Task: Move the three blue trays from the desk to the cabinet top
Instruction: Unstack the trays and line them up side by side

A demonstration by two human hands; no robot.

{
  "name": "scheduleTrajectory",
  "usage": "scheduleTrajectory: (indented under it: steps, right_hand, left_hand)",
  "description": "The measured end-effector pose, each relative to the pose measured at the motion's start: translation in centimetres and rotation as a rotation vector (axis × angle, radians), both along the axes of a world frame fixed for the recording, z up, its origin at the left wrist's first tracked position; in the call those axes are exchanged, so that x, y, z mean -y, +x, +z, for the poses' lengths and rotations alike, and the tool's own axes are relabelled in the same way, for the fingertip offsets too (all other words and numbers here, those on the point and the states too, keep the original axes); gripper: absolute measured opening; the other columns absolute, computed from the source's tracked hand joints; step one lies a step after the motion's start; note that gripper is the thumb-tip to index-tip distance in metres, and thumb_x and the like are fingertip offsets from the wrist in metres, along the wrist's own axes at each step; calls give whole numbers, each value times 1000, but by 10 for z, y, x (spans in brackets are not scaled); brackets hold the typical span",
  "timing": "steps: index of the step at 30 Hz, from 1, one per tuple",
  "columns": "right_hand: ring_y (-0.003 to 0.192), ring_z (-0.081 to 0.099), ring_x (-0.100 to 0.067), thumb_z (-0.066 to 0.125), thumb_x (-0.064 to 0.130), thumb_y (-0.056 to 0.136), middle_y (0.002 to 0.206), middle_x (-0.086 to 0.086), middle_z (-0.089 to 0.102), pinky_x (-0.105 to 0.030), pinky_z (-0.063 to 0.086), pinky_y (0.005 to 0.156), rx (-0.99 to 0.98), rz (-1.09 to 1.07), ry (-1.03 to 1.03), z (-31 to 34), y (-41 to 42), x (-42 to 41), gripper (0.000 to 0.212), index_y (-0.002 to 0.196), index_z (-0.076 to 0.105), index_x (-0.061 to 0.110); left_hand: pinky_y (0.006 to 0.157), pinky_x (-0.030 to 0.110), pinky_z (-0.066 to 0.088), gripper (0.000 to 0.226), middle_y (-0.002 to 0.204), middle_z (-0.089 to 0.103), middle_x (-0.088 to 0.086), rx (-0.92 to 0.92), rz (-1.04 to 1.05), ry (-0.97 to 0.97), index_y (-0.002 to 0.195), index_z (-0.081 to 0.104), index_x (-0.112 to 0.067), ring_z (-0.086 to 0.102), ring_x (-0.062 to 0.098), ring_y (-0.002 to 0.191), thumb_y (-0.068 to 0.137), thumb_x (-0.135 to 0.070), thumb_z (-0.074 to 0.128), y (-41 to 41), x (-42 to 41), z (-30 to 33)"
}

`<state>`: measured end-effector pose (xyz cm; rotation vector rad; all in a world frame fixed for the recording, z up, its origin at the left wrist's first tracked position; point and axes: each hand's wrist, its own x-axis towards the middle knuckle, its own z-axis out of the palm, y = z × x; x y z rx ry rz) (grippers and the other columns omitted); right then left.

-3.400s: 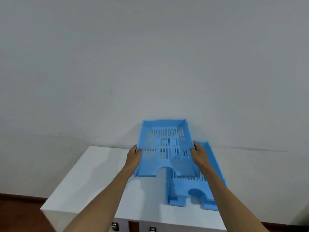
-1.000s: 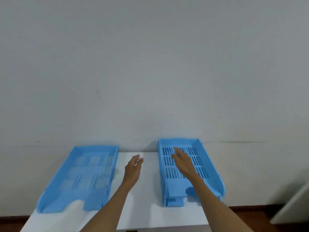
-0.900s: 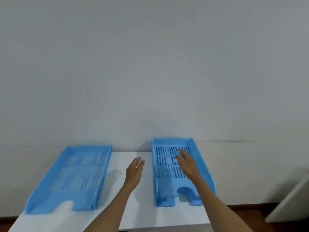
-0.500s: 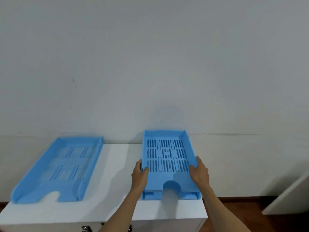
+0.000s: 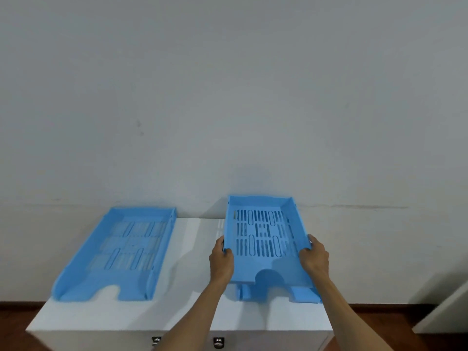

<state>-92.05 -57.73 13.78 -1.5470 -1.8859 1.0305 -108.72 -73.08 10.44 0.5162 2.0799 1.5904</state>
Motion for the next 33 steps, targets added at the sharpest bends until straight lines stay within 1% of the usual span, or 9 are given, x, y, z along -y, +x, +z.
scheduleTrajectory:
  steps: [2,4,9,12,16,20,24,29,33]
  right_hand:
    - [79,64,-28,41,4,83,109,-11,67,-31,52,57,-6,-24,7,2,-13,15,56,137,51,18]
    - [75,61,-28,42,1,82,103,-11,68,-28,46,53,-23,-20,37,5,-30,33,53,132,55,16]
    - [87,61,-32,43,-1,85,121,-17,65,-27,44,64,-41,-16,73,9,-80,76,54,135,54,15]
    - [94,63,-35,42,-3,89,122,-19,64,-31,48,69,-65,1,70,9,-108,102,54,140,49,13]
    - [79,56,-24,41,-4,90,118,-17,65,-23,42,51,-65,39,51,0,-136,126,53,140,49,12]
    - [86,60,-25,40,-4,91,129,-17,61,-25,50,61,-54,54,8,-10,-150,143,56,145,43,11]
    - [82,55,-19,40,-5,93,135,-18,57,-16,37,50,-47,42,14,-24,-154,148,56,147,38,10]
    - [80,52,-20,39,-5,95,125,-20,60,-21,38,53,-17,43,40,-27,-151,140,53,146,39,9]
    - [74,52,-15,39,-4,95,129,-19,58,-17,38,51,4,58,35,-36,-146,129,54,147,37,9]
  left_hand:
    - [52,17,53,39,111,67,7,-9,-9,5,132,49,-20,69,15,82,98,-5,36,-14,15,3]
    - [53,17,52,42,115,66,7,-25,-16,22,134,48,-20,68,14,82,97,-3,36,-33,32,6]
    - [57,25,52,46,116,67,8,-60,30,20,135,51,-19,65,17,79,95,0,38,-89,76,3]
    - [51,22,46,45,101,67,7,-96,79,6,135,51,-16,60,16,67,95,1,38,-115,99,-2]
    - [49,23,44,45,91,64,4,-119,110,-26,140,48,-12,55,16,60,98,0,37,-138,127,-13]
    - [49,28,45,45,90,64,4,-117,99,-48,142,44,-13,52,17,57,99,-1,37,-151,145,-24]
    - [54,38,54,44,95,65,6,-120,81,-42,142,44,-14,56,18,60,100,-3,37,-160,144,-31]
    - [39,14,35,48,89,66,17,-170,91,-39,150,34,-16,39,10,45,103,-7,37,-153,136,-37]
    - [38,13,37,49,105,67,20,-212,74,-63,152,30,-17,40,8,45,104,-9,36,-146,127,-40]
